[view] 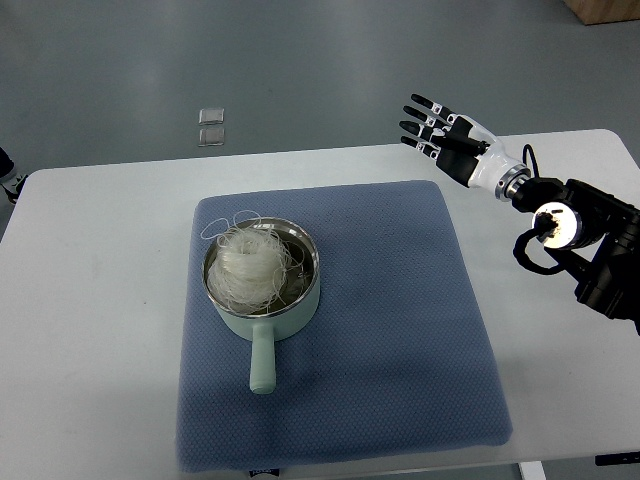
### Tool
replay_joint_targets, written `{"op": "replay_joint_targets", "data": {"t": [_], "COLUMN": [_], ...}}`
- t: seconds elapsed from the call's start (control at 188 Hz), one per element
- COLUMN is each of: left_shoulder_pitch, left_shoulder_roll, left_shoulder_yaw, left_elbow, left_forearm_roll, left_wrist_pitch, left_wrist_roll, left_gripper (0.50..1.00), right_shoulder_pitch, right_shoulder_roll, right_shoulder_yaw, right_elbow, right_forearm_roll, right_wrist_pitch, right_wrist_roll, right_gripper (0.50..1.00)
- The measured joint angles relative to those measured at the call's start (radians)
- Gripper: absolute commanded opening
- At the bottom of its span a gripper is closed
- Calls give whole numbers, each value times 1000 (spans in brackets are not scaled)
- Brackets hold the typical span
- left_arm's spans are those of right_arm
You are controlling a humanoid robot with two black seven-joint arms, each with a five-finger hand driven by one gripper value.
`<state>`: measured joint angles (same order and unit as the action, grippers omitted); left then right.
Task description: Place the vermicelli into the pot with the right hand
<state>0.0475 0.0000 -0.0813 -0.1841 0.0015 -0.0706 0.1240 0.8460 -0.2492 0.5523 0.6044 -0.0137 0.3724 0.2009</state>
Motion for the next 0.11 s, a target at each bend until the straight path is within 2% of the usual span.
{"op": "replay_joint_targets", "data": {"t": [0.106], "left_shoulder_pitch": [0], "left_shoulder_roll": [0], "left_shoulder_yaw": [0], "left_elbow": [0], "left_forearm_roll": [0], "left_wrist_pitch": [0], "left_wrist_roll": [0], "left_gripper": [1000], "right_shoulder_pitch": [-1], "right_shoulder_roll": [0], "right_shoulder_yaw": [0], "right_elbow": [0], "right_forearm_roll": [0], "right_wrist_pitch": [2], "right_wrist_roll": [0], "right_gripper": [928]}}
